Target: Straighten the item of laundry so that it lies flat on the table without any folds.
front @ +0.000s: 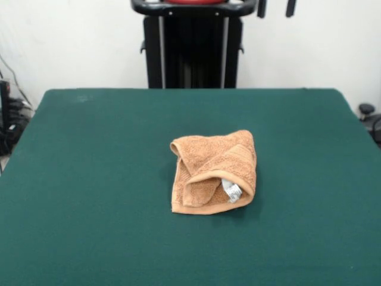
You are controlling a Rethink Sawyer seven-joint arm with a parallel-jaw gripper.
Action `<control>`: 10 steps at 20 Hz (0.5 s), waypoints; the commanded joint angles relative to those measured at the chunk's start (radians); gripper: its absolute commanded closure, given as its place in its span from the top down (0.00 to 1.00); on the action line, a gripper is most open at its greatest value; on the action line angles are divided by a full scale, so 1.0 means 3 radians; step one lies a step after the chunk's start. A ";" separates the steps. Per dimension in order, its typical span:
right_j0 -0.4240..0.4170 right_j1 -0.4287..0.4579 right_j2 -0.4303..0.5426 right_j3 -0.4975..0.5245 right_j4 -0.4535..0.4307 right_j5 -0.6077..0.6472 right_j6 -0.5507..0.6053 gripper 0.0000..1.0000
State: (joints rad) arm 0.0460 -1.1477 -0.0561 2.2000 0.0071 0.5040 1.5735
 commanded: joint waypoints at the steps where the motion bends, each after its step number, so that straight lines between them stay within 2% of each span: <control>1: 0.0066 0.0730 0.0115 -0.0508 0.0180 -0.0042 0.0880 1.00; 10: 0.0255 0.1234 0.0192 -0.1534 0.0283 0.0601 0.0892 1.00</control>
State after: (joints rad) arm 0.0788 -0.9274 -0.0576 1.9754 0.0221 0.5251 1.5735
